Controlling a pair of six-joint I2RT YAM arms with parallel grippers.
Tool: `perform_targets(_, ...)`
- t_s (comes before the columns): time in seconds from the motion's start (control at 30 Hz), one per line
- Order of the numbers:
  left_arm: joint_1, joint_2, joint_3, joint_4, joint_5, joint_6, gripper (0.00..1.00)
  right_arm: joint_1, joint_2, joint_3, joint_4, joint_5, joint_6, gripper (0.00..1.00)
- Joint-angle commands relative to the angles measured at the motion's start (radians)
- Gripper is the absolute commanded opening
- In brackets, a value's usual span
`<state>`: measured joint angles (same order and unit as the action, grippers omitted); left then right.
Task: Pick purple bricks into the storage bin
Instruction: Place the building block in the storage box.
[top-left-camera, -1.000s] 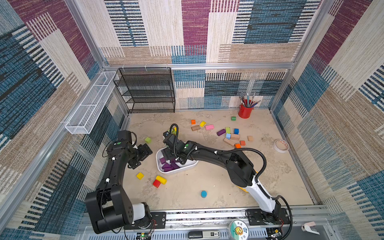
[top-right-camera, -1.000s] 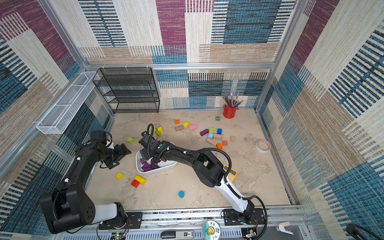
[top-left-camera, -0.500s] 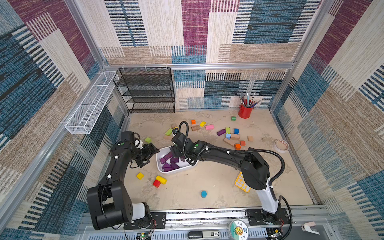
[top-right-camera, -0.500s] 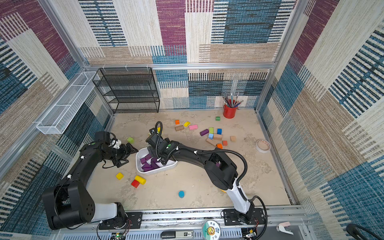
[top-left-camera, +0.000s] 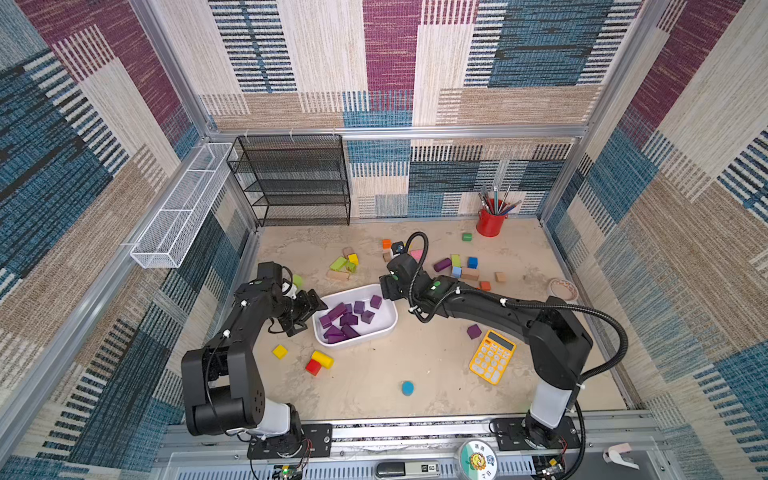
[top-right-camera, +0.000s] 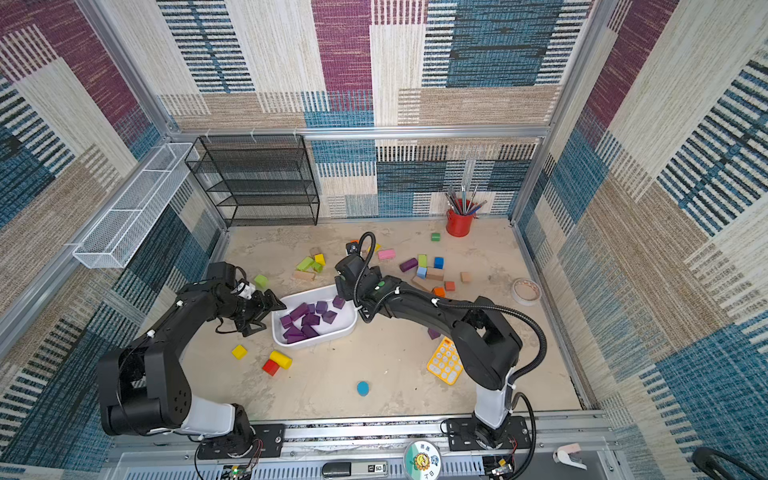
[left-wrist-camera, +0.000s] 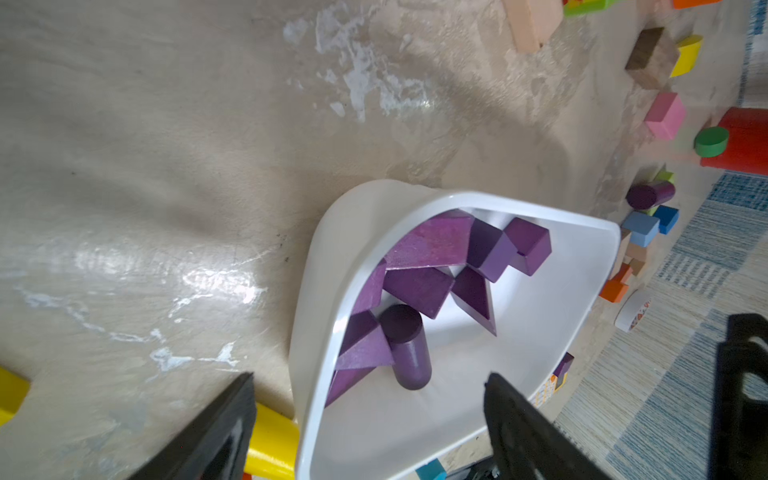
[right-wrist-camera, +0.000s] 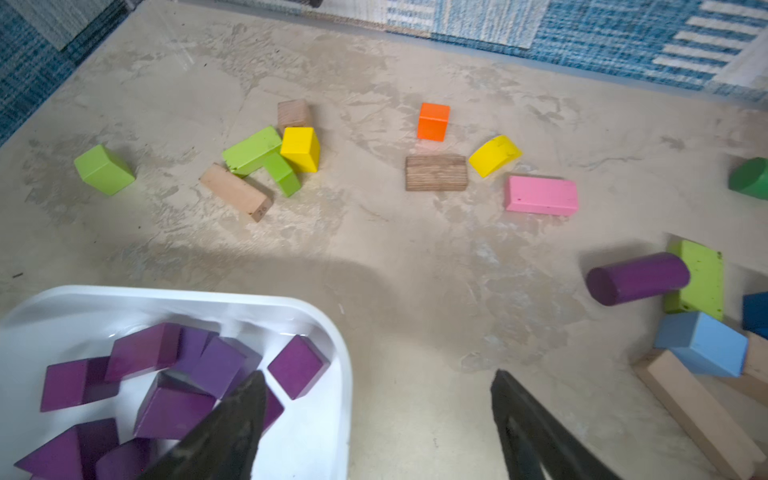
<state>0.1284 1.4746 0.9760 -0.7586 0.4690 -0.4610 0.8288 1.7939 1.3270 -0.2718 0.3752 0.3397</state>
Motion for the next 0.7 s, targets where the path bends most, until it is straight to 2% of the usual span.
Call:
perform_targets(0.0,-0.020,0.011,0.001,0.007,-0.035,0.004,0.87,-0.025,-0.050,-0.051,0.058,0.026,0.026,0.86)
perform_targets(0.27,-0.101,0.041,0.007,0.006,-0.037,0.010,0.87,-0.105,-0.141,-0.182,0.070,0.005,0.060,0.86)
perform_targets(0.67,-0.173,0.053,0.020,0.015,-0.008,0.015,0.87,-0.178,-0.202,-0.258,-0.039,0.001,0.160,0.86)
